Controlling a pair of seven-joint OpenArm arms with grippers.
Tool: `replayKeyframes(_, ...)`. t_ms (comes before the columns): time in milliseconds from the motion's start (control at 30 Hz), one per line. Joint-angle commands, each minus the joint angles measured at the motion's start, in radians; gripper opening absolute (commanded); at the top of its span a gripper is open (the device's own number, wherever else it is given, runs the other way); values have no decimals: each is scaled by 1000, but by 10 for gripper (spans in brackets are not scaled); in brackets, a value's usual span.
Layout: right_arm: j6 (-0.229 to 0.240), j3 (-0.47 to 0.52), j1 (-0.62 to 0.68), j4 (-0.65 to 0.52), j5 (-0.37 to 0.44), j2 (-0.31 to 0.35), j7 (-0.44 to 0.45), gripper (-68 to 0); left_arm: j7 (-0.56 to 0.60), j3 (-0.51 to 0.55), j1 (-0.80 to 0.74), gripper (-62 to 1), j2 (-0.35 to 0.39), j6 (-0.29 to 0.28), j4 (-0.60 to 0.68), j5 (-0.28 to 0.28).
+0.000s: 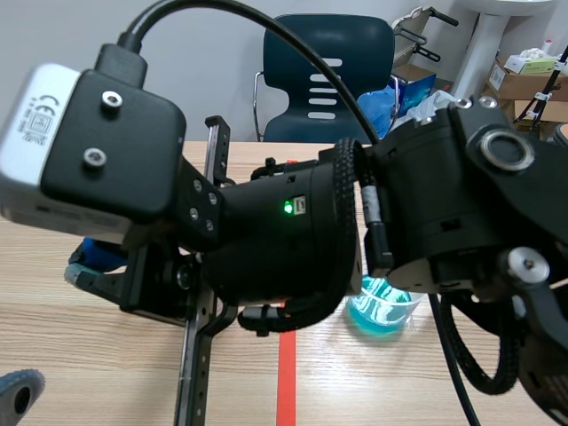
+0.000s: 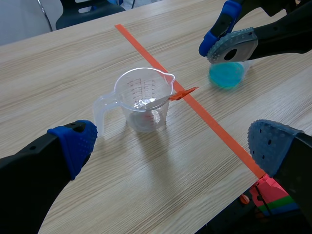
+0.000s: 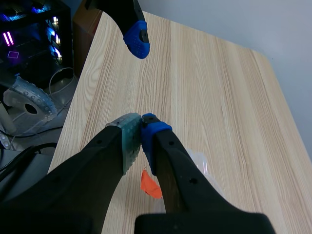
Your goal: Do the redox reaction experiment
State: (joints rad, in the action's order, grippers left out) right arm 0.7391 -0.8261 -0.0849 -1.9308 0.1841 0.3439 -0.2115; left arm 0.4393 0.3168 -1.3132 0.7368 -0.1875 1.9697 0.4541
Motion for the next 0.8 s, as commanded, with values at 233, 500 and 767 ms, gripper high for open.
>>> replayKeyframes(233,6,2,-10,-5,7,3,14,-664,16,-2,-3,14,-10,-6,12,6)
replayKeyframes(500,6,2,-10,-5,4,6,-29,-458,14,-2,-3,14,-10,-6,12,6)
replayKeyframes(767,6,2,-10,-5,11,19,-37,-234,14,-2,-3,14,-10,-6,12,6)
